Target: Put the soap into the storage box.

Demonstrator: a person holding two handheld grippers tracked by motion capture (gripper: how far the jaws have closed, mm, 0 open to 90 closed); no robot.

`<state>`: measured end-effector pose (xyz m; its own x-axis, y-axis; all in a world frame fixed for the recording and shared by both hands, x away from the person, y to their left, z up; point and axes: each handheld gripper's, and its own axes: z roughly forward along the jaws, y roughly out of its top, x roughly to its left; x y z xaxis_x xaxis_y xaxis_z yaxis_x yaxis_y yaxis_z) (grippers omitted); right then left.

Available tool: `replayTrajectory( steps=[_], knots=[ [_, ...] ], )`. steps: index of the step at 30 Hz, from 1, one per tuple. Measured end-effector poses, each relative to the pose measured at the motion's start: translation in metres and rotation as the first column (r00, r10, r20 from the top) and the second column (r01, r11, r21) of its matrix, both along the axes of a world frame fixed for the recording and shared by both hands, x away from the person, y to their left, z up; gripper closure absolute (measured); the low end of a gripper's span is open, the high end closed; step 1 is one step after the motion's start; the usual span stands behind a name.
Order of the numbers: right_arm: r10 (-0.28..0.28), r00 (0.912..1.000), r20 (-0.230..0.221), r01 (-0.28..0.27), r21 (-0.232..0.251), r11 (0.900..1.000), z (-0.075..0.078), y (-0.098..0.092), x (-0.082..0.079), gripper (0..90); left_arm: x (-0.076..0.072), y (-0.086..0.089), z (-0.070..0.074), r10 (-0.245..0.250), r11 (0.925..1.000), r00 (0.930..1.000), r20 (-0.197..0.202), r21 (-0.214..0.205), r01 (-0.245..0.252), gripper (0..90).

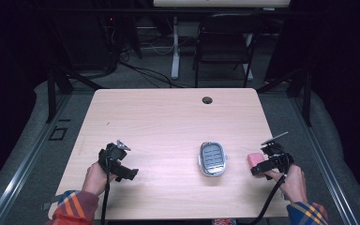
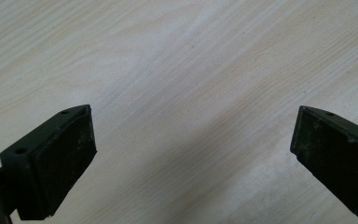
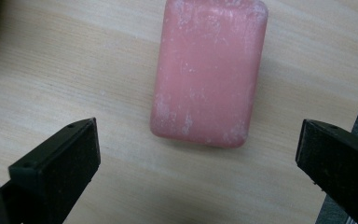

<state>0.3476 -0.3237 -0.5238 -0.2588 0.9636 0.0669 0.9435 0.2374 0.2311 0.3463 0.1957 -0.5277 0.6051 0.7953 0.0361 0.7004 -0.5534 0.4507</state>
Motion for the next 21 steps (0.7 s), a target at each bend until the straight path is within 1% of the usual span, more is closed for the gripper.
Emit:
replayTrajectory(
  steps=[3, 4, 5, 6, 7, 9, 12, 13, 14, 15, 16, 17, 18, 20, 21],
  knots=[
    [-0.004, 1.0000, -0.003, 0.004, 0.002, 1.0000, 0.000, 0.001, 0.002, 0.0, -0.001, 0.000, 0.001, -0.006, 1.0000, 1.0000, 0.002, 0.006, 0.006, 0.1],
    [-0.016, 0.9999, -0.006, 0.016, -0.005, 0.9999, 0.000, 0.001, 0.006, 0.0, -0.001, 0.000, 0.001, -0.006, 1.0000, 1.0000, 0.006, 0.004, 0.006, 0.1],
    [-0.016, 0.9999, -0.006, 0.016, -0.005, 0.9999, 0.000, 0.001, 0.006, 0.0, -0.001, 0.000, 0.001, -0.006, 1.0000, 1.0000, 0.006, 0.004, 0.006, 0.1],
    [-0.044, 0.9990, -0.003, 0.044, -0.008, 0.9990, -0.001, 0.001, 0.009, 0.0, 0.000, 0.000, 0.001, -0.003, 1.0000, 1.0000, 0.003, 0.004, 0.003, 0.1],
    [-0.035, 0.9993, -0.016, 0.035, -0.003, 0.9994, -0.001, 0.000, 0.011, 0.0, 0.000, 0.000, 0.001, -0.003, 1.0000, 1.0000, 0.003, 0.004, 0.003, 0.1],
    [-0.041, 0.9991, -0.014, 0.041, 0.000, 0.9992, -0.003, 0.001, 0.014, 0.0, 0.001, 0.000, 0.000, -0.002, 1.0000, 1.0000, -0.002, 0.005, 0.002, 0.1],
    [-0.039, 0.9984, -0.041, 0.039, -0.001, 0.9993, -0.007, 0.004, 0.023, 0.0, 0.001, 0.000, -0.001, -0.003, 1.0000, 1.0000, -0.003, 0.004, 0.003, 0.1],
    [-0.031, 0.9982, -0.052, 0.031, -0.005, 0.9995, -0.007, 0.006, 0.024, 0.0, 0.001, 0.000, -0.001, -0.003, 1.0000, 1.0000, -0.003, 0.004, 0.003, 0.1],
    [-0.031, 0.9982, -0.052, 0.031, -0.005, 0.9995, -0.007, 0.006, 0.024, 0.0, 0.000, 0.000, 0.000, -0.007, 1.0000, 1.0000, -0.006, 0.005, 0.007, 0.1],
    [-0.027, 0.9979, -0.060, 0.025, -0.022, 0.9994, -0.008, 0.010, 0.026, 0.0, -0.001, -0.001, 0.000, -0.009, 1.0000, 0.9999, -0.006, 0.002, 0.009, 0.1],
    [-0.039, 0.9977, -0.055, 0.038, -0.019, 0.9991, -0.009, 0.012, 0.027, 0.0, -0.002, -0.001, 0.000, -0.015, 0.9999, 0.9999, -0.004, 0.005, 0.015, 0.1],
    [-0.031, 0.9967, -0.075, 0.029, -0.026, 0.9992, -0.008, 0.013, 0.028, 0.0, -0.002, -0.001, 0.000, -0.015, 0.9999, 0.9999, -0.004, 0.005, 0.015, 0.1],
    [-0.034, 0.9971, -0.067, 0.033, -0.020, 0.9993, -0.009, 0.013, 0.029, 0.0, -0.001, -0.002, 0.000, -0.013, 0.9999, 0.9999, -0.002, 0.006, 0.013, 0.1],
    [-0.030, 0.9971, -0.070, 0.030, -0.012, 0.9995, -0.010, 0.012, 0.032, 0.0, -0.001, -0.002, -0.001, -0.014, 0.9999, 0.9999, -0.005, 0.004, 0.014, 0.1],
    [-0.046, 0.9970, -0.063, 0.047, 0.002, 0.9989, -0.011, 0.013, 0.033, 0.1, -0.001, -0.002, -0.001, -0.014, 0.9999, 0.9999, -0.005, 0.004, 0.014, 0.1]
  ],
)
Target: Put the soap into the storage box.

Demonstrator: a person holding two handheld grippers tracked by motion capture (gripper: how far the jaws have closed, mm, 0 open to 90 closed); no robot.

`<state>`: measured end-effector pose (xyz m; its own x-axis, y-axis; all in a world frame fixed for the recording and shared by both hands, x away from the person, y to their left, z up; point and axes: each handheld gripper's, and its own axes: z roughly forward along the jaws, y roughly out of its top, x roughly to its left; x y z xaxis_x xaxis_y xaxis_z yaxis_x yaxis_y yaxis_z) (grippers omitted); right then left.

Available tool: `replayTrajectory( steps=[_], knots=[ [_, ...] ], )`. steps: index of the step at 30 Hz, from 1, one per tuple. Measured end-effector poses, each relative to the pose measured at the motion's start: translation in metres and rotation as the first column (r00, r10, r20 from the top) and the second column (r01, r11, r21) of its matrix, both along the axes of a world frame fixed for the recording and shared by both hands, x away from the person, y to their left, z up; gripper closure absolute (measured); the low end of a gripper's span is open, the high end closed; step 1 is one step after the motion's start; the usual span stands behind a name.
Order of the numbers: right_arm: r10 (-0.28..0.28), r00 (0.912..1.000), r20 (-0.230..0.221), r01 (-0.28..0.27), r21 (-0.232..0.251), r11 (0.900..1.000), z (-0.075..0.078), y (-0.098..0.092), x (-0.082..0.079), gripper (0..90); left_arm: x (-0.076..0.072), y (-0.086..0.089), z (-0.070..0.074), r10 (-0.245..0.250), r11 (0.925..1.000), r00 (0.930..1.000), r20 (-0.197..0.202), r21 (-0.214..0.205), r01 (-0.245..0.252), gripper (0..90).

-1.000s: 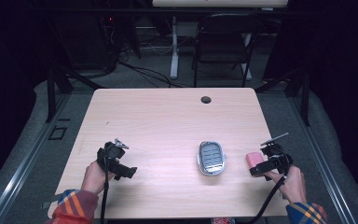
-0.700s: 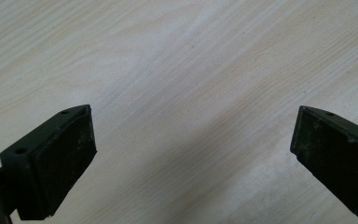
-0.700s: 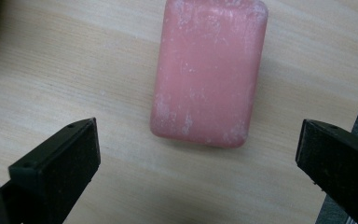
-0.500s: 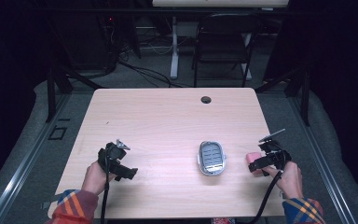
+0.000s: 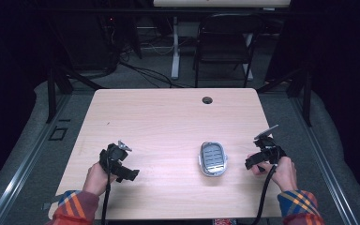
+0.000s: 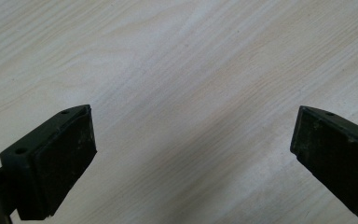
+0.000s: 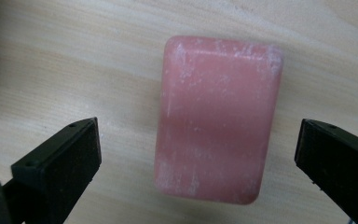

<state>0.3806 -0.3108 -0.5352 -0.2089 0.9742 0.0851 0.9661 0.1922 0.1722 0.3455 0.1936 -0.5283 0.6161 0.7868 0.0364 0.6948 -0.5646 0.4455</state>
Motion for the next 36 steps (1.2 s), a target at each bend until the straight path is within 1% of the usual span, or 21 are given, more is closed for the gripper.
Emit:
replayTrajectory(
  steps=[1, 2, 3, 4, 6, 7, 8, 12, 13, 16, 17, 19, 20, 21, 24, 25, 27, 28, 30, 32, 36],
  knots=[
    [0.012, 0.9997, -0.020, -0.012, -0.014, 0.9998, 0.001, 0.000, 0.002, 0.4, 0.001, 0.000, 0.000, 0.002, 1.0000, 1.0000, -0.005, -0.002, -0.002, 0.1],
    [0.010, 0.9997, -0.024, -0.010, -0.009, 0.9999, 0.000, -0.001, 0.004, 1.0, 0.001, 0.000, 0.000, 0.002, 1.0000, 1.0000, -0.005, -0.002, -0.002, 0.1],
    [-0.005, 1.0000, -0.008, 0.005, -0.008, 1.0000, -0.001, 0.000, 0.005, 1.7, 0.001, 0.000, -0.001, 0.002, 1.0000, 0.9999, -0.010, -0.001, -0.002, 0.1],
    [-0.005, 1.0000, -0.008, 0.005, -0.008, 1.0000, -0.001, 0.000, 0.005, 1.7, 0.001, 0.000, -0.001, 0.002, 1.0000, 0.9999, -0.010, -0.001, -0.002, 0.1],
    [0.008, 0.9996, -0.028, -0.008, -0.011, 0.9999, -0.001, 0.000, 0.008, 2.3, 0.001, 0.000, 0.000, 0.001, 1.0000, 0.9999, -0.010, -0.001, -0.001, 0.1],
    [-0.010, 0.9999, -0.013, 0.010, -0.002, 0.9999, -0.002, 0.001, 0.008, 2.4, 0.001, 0.000, 0.000, 0.001, 1.0000, 0.9999, -0.010, 0.000, -0.001, 0.1],
    [-0.001, 0.9996, -0.027, 0.000, -0.006, 1.0000, -0.001, 0.001, 0.010, 2.6, 0.001, 0.000, -0.001, 0.003, 1.0000, 1.0000, -0.008, -0.002, -0.003, 0.1],
    [-0.016, 0.9992, -0.036, 0.016, -0.001, 0.9999, -0.001, -0.001, 0.014, 2.4, 0.000, 0.000, 0.000, -0.001, 1.0000, 0.9999, -0.012, 0.000, 0.001, 0.1],
    [-0.029, 0.9989, -0.037, 0.029, -0.005, 0.9996, -0.002, -0.001, 0.015, 4.0, 0.000, 0.000, -0.001, -0.003, 1.0000, 0.9999, -0.011, -0.001, 0.003, 0.1],
    [-0.035, 0.9987, -0.036, 0.036, 0.001, 0.9994, -0.003, -0.001, 0.015, 7.8, 0.000, -0.001, 0.000, -0.007, 1.0000, 0.9999, -0.013, 0.001, 0.007, 0.1],
    [-0.029, 0.9986, -0.045, 0.029, -0.004, 0.9996, -0.001, 0.000, 0.015, 14.8, 0.000, -0.001, 0.000, -0.005, 1.0000, 0.9999, -0.012, 0.000, 0.005, 0.1],
    [-0.035, 0.9985, -0.041, 0.035, -0.005, 0.9994, -0.002, 0.000, 0.015, 14.3, 0.000, 0.000, 0.000, -0.006, 1.0000, 0.9999, -0.012, -0.001, 0.006, 0.1],
    [-0.028, 0.9979, -0.058, 0.027, -0.012, 0.9996, -0.001, 0.000, 0.016, 15.2, 0.000, 0.000, 0.000, -0.007, 1.0000, 0.9999, -0.012, -0.001, 0.007, 0.1],
    [-0.037, 0.9980, -0.051, 0.036, -0.016, 0.9992, -0.002, 0.001, 0.016, 17.2, 0.000, 0.000, 0.000, -0.005, 1.0000, 0.9999, -0.010, -0.004, 0.005, 0.1],
    [-0.039, 0.9978, -0.054, 0.038, -0.017, 0.9991, -0.002, 0.000, 0.016, 18.7, 0.000, 0.000, 0.000, -0.004, 1.0000, 0.9999, -0.010, -0.002, 0.004, 0.1],
    [-0.053, 0.9973, -0.050, 0.052, -0.021, 0.9984, -0.003, -0.001, 0.016, 19.9, 0.000, 0.000, 0.000, -0.003, 1.0000, 0.9999, -0.011, -0.003, 0.003, 0.1],
    [-0.057, 0.9968, -0.055, 0.056, -0.028, 0.9981, -0.004, -0.002, 0.017, 20.3, 0.000, 0.000, -0.001, -0.003, 1.0000, 0.9999, -0.014, -0.002, 0.003, 0.1],
    [-0.064, 0.9967, -0.049, 0.063, -0.021, 0.9978, -0.005, -0.001, 0.016, 20.5, 0.000, -0.001, -0.001, -0.004, 1.0000, 0.9999, -0.014, -0.002, 0.004, 0.1],
    [-0.058, 0.9965, -0.061, 0.056, -0.033, 0.9979, -0.005, -0.002, 0.017, 20.5, 0.000, -0.001, -0.001, -0.006, 1.0000, 0.9999, -0.016, -0.002, 0.006, 0.1],
    [-0.062, 0.9963, -0.060, 0.060, -0.036, 0.9975, -0.005, -0.001, 0.017, 20.6, 0.001, -0.001, -0.001, -0.005, 1.0000, 0.9998, -0.019, -0.005, 0.005, 0.1],
    [-0.056, 0.9959, -0.070, 0.052, -0.054, 0.9972, -0.006, -0.002, 0.018, 23.5, 0.001, 0.000, -0.001, -0.005, 1.0000, 0.9998, -0.017, -0.006, 0.005, 0.1]
  ],
)
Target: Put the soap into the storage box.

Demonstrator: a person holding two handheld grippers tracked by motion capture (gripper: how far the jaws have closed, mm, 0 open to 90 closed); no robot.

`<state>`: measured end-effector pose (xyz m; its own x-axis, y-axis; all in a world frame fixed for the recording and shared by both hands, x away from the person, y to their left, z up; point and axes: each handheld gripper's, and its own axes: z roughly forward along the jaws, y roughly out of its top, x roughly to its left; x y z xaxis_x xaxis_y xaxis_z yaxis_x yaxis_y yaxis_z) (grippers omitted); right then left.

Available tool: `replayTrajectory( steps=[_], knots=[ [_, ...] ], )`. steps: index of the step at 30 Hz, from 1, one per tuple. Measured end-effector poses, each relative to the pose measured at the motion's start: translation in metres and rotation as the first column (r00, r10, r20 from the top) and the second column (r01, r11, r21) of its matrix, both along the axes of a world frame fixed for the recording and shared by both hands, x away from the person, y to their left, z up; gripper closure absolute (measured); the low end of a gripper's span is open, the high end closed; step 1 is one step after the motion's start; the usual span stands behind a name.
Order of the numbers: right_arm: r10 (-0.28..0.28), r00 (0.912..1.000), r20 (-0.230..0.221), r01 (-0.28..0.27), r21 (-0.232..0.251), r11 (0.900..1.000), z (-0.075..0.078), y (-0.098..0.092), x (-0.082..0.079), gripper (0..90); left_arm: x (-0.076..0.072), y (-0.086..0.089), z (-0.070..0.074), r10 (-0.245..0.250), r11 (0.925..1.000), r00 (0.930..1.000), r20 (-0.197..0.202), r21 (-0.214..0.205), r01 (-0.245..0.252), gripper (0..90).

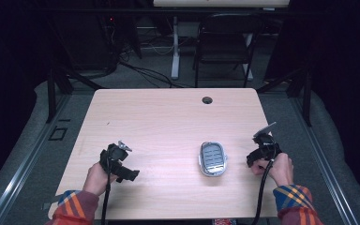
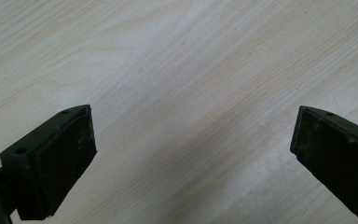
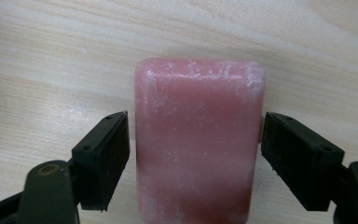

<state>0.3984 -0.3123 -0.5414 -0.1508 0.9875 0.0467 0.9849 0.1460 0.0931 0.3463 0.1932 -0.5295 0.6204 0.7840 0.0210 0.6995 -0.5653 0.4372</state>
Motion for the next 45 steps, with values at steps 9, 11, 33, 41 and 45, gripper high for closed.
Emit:
replayTrajectory(
  steps=[9, 11, 33, 41, 45],
  knots=[
    [-0.001, 1.0000, 0.005, 0.001, -0.016, 0.9999, -0.005, 0.003, 0.000, 34.9, 0.000, 0.000, 0.001, -0.003, 1.0000, 1.0000, -0.002, -0.003, 0.003, 0.1],
    [0.012, 0.9999, -0.001, -0.012, -0.023, 0.9997, -0.004, 0.004, 0.000, 36.6, 0.000, 0.000, 0.001, -0.005, 1.0000, 1.0000, -0.004, -0.002, 0.005, 0.1],
    [0.020, 0.9998, 0.007, -0.020, 0.009, 0.9998, 0.009, -0.001, -0.003, 37.0, 0.000, 0.001, 0.001, -0.004, 1.0000, 1.0000, -0.001, -0.002, 0.004, 0.1],
    [0.038, 0.9992, 0.011, -0.038, 0.024, 0.9990, 0.014, 0.003, -0.004, 37.0, 0.000, 0.000, 0.001, -0.005, 1.0000, 1.0000, 0.000, -0.003, 0.005, 0.1],
    [0.054, 0.9985, 0.009, -0.054, 0.022, 0.9983, 0.017, 0.004, -0.004, 37.0, 0.000, 0.000, 0.000, -0.003, 1.0000, 1.0000, 0.003, -0.004, 0.003, 0.1]
  ],
)
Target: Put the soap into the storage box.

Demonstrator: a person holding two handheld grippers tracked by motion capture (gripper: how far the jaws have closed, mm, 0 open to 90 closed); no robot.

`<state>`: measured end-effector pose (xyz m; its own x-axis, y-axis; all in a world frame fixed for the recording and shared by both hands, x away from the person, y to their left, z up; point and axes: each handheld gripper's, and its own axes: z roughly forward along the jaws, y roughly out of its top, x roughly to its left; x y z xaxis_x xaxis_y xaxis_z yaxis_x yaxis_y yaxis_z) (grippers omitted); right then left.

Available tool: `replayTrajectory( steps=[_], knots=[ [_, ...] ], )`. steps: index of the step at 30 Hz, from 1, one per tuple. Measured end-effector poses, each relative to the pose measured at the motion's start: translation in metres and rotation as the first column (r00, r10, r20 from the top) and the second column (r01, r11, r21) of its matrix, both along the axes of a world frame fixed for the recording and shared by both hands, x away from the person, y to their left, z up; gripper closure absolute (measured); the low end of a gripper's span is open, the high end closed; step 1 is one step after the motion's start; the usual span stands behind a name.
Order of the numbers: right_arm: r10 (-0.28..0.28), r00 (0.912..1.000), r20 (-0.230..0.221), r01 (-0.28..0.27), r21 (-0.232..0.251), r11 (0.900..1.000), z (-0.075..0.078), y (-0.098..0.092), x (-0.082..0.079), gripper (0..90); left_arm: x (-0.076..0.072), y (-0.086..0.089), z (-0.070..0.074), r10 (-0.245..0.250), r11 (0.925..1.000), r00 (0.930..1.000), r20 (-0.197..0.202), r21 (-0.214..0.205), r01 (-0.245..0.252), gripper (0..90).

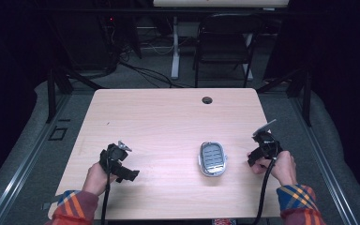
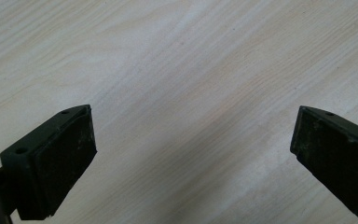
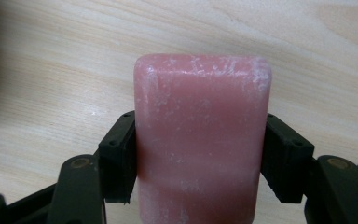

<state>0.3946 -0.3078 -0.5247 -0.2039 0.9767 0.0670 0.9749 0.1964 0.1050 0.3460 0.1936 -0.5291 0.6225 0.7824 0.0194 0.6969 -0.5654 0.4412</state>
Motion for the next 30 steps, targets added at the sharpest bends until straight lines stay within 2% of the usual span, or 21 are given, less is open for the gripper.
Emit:
replayTrajectory(
  steps=[3, 9, 11, 21, 25, 26, 30],
  knots=[
    [0.016, 0.9998, -0.007, -0.016, 0.006, 0.9998, 0.002, 0.004, 0.000, 37.0, 0.000, 0.000, 0.000, -0.004, 1.0000, 1.0000, -0.003, 0.004, 0.004, 0.1],
    [0.031, 0.9995, 0.009, -0.031, 0.020, 0.9993, 0.003, 0.014, -0.002, 37.0, -0.001, 0.000, 0.001, -0.002, 1.0000, 1.0000, 0.001, 0.003, 0.002, 0.1],
    [0.041, 0.9991, 0.001, -0.041, 0.011, 0.9991, 0.005, 0.016, -0.002, 37.0, -0.001, 0.000, 0.001, -0.003, 1.0000, 1.0000, 0.006, 0.003, 0.003, 0.1],
    [0.065, 0.9978, -0.006, -0.065, 0.042, 0.9970, 0.009, 0.024, -0.001, 37.0, 0.000, -0.001, 0.000, -0.008, 1.0000, 1.0000, -0.004, 0.006, 0.008, 0.1],
    [0.086, 0.9963, 0.004, -0.086, 0.045, 0.9953, 0.013, 0.028, 0.001, 37.0, 0.000, 0.000, 0.000, -0.007, 1.0000, 1.0000, -0.004, 0.004, 0.007, 0.1],
    [0.077, 0.9969, 0.017, -0.078, 0.051, 0.9956, 0.014, 0.031, 0.001, 37.0, 0.000, 0.000, 0.000, -0.008, 1.0000, 1.0000, -0.004, 0.004, 0.008, 0.1],
    [0.090, 0.9958, 0.017, -0.091, 0.055, 0.9943, 0.014, 0.037, 0.003, 37.0, 0.000, 0.000, 0.000, -0.008, 1.0000, 1.0000, -0.004, 0.004, 0.008, 0.1]
  ],
)
